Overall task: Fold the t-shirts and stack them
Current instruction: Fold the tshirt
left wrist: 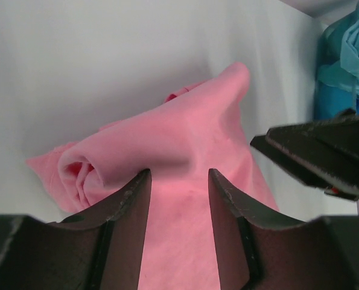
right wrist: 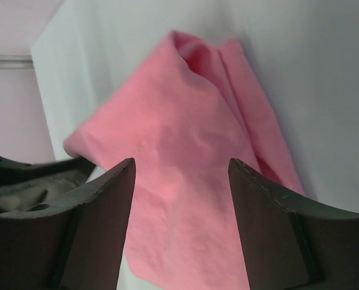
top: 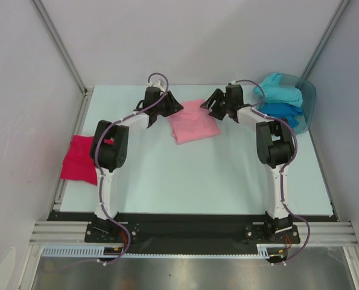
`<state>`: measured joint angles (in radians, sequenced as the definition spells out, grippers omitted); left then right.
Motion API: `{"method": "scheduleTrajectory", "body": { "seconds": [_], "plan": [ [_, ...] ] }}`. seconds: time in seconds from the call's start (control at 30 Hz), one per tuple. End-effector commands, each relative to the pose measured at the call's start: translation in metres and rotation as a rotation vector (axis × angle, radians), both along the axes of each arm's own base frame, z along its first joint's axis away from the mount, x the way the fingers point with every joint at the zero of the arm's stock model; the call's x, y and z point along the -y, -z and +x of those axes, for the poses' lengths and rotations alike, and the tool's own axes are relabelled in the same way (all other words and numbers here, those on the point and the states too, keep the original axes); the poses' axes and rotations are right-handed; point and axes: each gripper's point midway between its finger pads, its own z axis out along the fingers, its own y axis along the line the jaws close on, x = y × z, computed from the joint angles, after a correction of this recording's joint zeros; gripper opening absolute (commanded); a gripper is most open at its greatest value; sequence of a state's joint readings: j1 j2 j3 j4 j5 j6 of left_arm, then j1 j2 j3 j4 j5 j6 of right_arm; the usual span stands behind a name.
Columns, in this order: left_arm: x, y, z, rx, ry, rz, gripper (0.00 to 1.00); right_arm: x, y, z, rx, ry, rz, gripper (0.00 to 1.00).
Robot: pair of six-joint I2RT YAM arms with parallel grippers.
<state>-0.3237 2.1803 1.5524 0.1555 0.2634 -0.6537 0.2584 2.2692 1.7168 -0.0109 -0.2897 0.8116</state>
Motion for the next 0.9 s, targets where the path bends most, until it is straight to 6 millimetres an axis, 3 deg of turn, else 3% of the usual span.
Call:
{"method": "scheduleTrajectory", "body": {
  "seconds": [0.0, 0.03, 0.1, 0.13, 0.23, 0.4, 0.5, 0.53, 0.57, 0.63, 0.67, 0.7, 0.73, 0.8, 0.83, 0.87],
  "plan": [
    [-0.005, -0.005, 0.022, 0.026, -0.006, -0.013, 0.48, 0.005, -0.043, -0.006, 0.088, -0.006, 0.036, 0.68],
    [-0.007, -0.012, 0.029, 0.039, -0.012, -0.017, 0.47, 0.006, -0.046, -0.008, 0.102, -0.002, 0.041, 0.68],
    [-0.017, -0.002, 0.036, 0.01, -0.031, -0.011, 0.47, 0.011, -0.054, -0.018, 0.117, 0.003, 0.049, 0.68],
    [-0.019, -0.009, 0.043, 0.025, -0.036, -0.012, 0.47, 0.012, -0.058, -0.02, 0.124, 0.004, 0.053, 0.68],
    [-0.033, -0.006, 0.054, 0.003, -0.059, 0.02, 0.47, 0.016, -0.068, -0.033, 0.14, 0.007, 0.075, 0.68],
    [-0.048, -0.005, 0.057, -0.002, -0.081, 0.03, 0.47, 0.018, -0.088, -0.044, 0.183, -0.003, 0.065, 0.68],
    [-0.049, -0.015, 0.048, 0.005, -0.078, 0.028, 0.46, 0.025, -0.095, -0.048, 0.195, 0.003, 0.053, 0.68],
    [-0.05, -0.008, 0.039, -0.021, -0.076, 0.029, 0.46, 0.027, -0.093, -0.05, 0.194, 0.0, 0.045, 0.69],
    [-0.05, -0.026, 0.034, 0.0, -0.077, 0.01, 0.46, 0.034, -0.089, -0.05, 0.187, 0.015, 0.037, 0.69],
    [-0.049, -0.016, 0.017, -0.033, -0.068, 0.012, 0.46, 0.043, -0.078, -0.053, 0.167, 0.029, 0.035, 0.71],
    [-0.048, -0.03, 0.011, -0.011, -0.066, -0.003, 0.46, 0.051, -0.073, -0.052, 0.158, 0.045, 0.033, 0.72],
    [-0.045, -0.03, 0.003, -0.009, -0.062, -0.004, 0.46, 0.055, -0.07, -0.05, 0.154, 0.054, 0.04, 0.72],
    [-0.047, -0.011, -0.013, -0.051, -0.059, 0.005, 0.46, 0.056, -0.061, -0.049, 0.139, 0.052, 0.04, 0.73],
    [-0.046, -0.02, -0.025, -0.025, -0.06, -0.013, 0.46, 0.065, -0.053, -0.046, 0.125, 0.061, 0.033, 0.73],
    [-0.049, -0.005, -0.037, -0.062, -0.062, -0.005, 0.46, 0.068, -0.051, -0.042, 0.122, 0.065, 0.027, 0.74],
    [-0.049, -0.006, -0.041, -0.054, -0.062, -0.012, 0.46, 0.072, -0.039, -0.041, 0.096, 0.067, 0.025, 0.74]
  ]
}}
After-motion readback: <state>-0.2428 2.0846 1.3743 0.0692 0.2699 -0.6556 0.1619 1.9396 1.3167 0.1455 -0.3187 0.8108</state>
